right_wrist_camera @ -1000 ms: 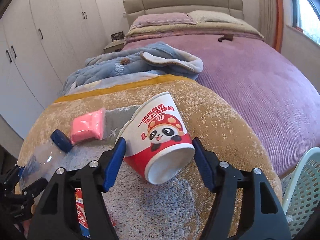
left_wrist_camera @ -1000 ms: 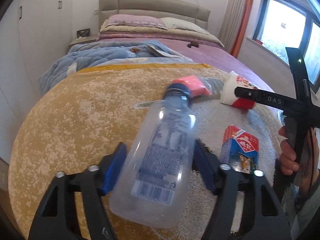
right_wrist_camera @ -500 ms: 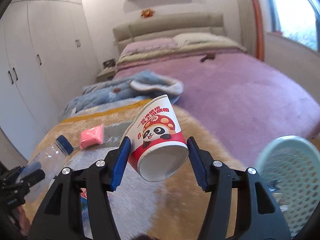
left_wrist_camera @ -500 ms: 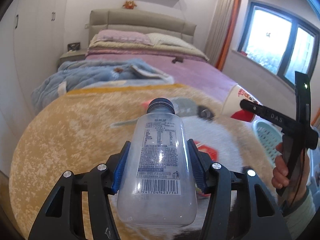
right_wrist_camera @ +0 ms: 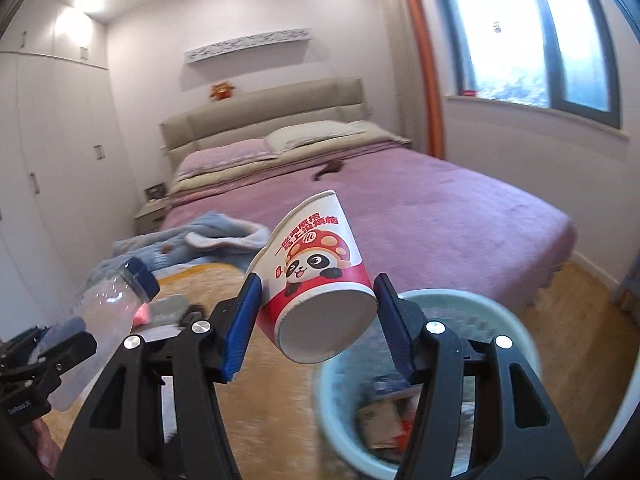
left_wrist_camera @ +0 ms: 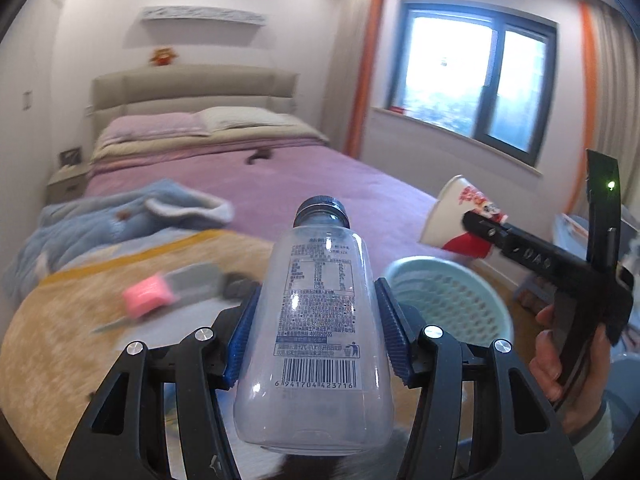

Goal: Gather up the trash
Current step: 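Carry the bottle and paper cup to the blue basket and release both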

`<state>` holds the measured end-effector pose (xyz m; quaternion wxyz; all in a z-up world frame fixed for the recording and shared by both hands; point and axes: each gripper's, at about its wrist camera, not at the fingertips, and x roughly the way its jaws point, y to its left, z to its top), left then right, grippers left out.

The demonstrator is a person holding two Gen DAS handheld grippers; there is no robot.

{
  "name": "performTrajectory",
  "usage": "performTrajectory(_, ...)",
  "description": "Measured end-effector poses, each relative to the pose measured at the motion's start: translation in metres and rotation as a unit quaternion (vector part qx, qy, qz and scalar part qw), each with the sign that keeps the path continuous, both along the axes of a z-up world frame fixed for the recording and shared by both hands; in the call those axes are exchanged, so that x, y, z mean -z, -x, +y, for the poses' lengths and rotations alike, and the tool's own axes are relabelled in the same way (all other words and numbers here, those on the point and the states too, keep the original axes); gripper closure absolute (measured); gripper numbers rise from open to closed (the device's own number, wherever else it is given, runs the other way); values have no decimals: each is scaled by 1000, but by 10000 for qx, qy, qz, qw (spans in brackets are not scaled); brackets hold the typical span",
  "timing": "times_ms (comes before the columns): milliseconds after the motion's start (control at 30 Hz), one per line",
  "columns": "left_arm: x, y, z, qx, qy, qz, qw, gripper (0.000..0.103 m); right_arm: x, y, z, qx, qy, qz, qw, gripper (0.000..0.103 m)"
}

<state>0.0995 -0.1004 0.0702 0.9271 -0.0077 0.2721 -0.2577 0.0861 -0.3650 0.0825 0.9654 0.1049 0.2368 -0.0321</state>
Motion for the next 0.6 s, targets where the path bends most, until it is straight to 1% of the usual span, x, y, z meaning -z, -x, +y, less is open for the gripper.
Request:
performTrajectory(67, 1, -4, -23, 235, 33, 71, 9997, 50, 0, 10, -14, 335, 149, -25, 9993, 49)
performTrajectory(133, 6, -8, -45, 496, 95, 232, 9985, 49, 2, 16, -24, 583, 270, -11, 9979, 49)
performTrajectory(233, 14, -19, -76, 765, 162, 469, 9958, 49, 11, 19, -42, 771, 270, 104, 9966, 49)
performTrajectory(300, 20, -24, -96, 874, 153, 573, 9944, 49, 18, 20, -57, 898, 203, 223, 9955, 49)
performTrajectory(400, 33, -33, -123, 982, 35, 682, 9928, 49, 31, 20, -85, 1166, 28, 442, 9922, 49)
performTrajectory(500, 44, -41, -139, 1033, -49, 798, 9914, 49, 45, 20, -113, 1296, -248, 658, 9891, 49)
performTrajectory(600, 55, -46, -156, 1074, -172, 892, 9901, 49, 57, 22, -127, 1362, -401, 810, 9866, 49)
